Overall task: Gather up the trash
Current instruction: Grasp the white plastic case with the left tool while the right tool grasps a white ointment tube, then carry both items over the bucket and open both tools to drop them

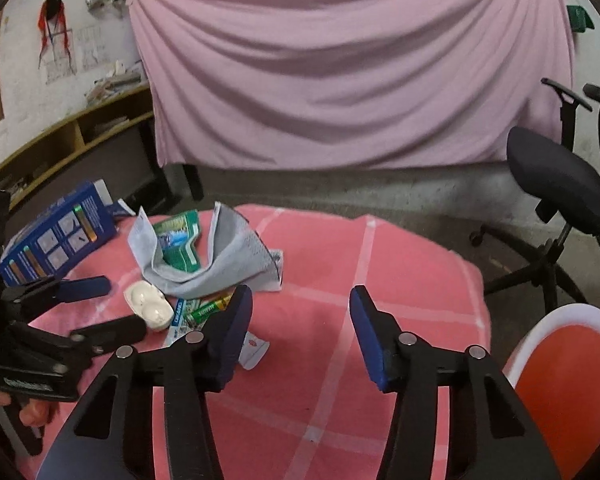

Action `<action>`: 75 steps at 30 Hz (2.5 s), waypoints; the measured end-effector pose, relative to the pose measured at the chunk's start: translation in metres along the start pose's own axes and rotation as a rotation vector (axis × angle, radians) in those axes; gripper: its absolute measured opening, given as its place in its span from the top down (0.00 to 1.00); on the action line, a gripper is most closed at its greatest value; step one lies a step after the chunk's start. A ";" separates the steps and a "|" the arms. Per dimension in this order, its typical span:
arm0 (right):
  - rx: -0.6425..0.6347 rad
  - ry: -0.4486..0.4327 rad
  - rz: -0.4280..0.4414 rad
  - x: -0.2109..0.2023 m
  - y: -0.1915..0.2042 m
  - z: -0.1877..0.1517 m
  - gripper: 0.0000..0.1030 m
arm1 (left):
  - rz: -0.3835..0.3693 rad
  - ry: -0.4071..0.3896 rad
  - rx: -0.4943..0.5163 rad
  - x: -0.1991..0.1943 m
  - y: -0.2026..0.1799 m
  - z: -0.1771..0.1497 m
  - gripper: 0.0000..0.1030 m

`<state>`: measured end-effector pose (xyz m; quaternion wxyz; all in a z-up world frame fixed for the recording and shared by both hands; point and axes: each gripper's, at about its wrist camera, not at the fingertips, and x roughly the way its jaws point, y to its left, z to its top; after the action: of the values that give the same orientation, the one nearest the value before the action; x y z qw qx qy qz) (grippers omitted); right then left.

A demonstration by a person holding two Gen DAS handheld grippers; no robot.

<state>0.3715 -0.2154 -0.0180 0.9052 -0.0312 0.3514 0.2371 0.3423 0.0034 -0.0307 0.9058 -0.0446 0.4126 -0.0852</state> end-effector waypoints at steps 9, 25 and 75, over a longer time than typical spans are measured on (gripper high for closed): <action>0.014 0.075 0.044 0.015 -0.001 0.001 0.61 | 0.018 0.047 0.007 0.013 -0.003 0.009 0.49; -0.151 0.217 0.111 0.030 0.027 -0.012 0.75 | 0.004 0.027 -0.061 -0.015 0.011 -0.016 0.49; -0.207 -0.371 -0.007 -0.122 0.028 -0.046 0.81 | 0.036 -0.547 0.028 -0.130 -0.052 -0.060 0.49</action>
<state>0.2521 -0.2507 0.0301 0.9471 -0.0809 0.1525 0.2704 0.2073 -0.0235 0.0342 0.9855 -0.0461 0.1520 -0.0595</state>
